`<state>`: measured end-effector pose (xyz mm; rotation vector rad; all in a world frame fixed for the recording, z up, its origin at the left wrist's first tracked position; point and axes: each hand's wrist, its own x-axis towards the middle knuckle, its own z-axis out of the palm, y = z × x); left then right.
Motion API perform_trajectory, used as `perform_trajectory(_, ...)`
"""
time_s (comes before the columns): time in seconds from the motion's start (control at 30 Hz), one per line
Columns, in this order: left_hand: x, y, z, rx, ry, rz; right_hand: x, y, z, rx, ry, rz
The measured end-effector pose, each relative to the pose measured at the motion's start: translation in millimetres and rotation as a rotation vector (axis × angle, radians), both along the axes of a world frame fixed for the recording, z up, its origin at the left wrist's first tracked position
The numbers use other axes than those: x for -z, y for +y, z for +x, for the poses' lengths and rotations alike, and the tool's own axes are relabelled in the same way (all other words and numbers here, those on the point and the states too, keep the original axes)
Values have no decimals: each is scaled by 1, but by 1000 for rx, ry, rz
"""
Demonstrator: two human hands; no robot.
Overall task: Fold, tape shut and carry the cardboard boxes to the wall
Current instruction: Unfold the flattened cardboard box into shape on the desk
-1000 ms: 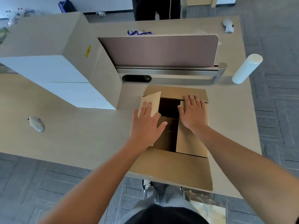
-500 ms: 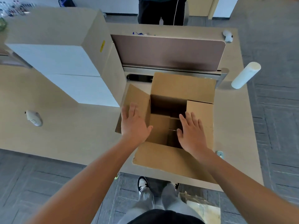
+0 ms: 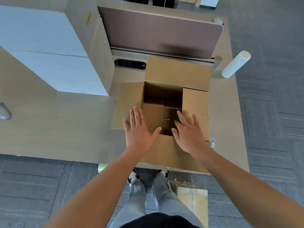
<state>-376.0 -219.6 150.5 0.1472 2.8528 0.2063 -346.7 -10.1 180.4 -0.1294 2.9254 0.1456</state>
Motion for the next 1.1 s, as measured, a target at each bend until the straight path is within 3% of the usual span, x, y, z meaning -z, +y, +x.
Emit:
perform_trajectory(0.2, -3, 0, 1, 18, -30, 4, -33, 11, 9, 67, 133, -39)
perform_trajectory(0.37, -9, 7, -4, -1, -85, 32, -62, 47, 29, 270, 264, 11)
perform_trajectory(0.6, -11, 12, -3, -34, -108, 36, -42, 99, 42, 473, 114, 111)
perform_trajectory(0.8, -4, 10, -2, -29, -74, 18, 6, 96, 41, 550, -41, -158)
perform_trajectory(1.1, 7, 10, -6, -16, 1, -1, 37, 67, 26, 672, 19, -377)
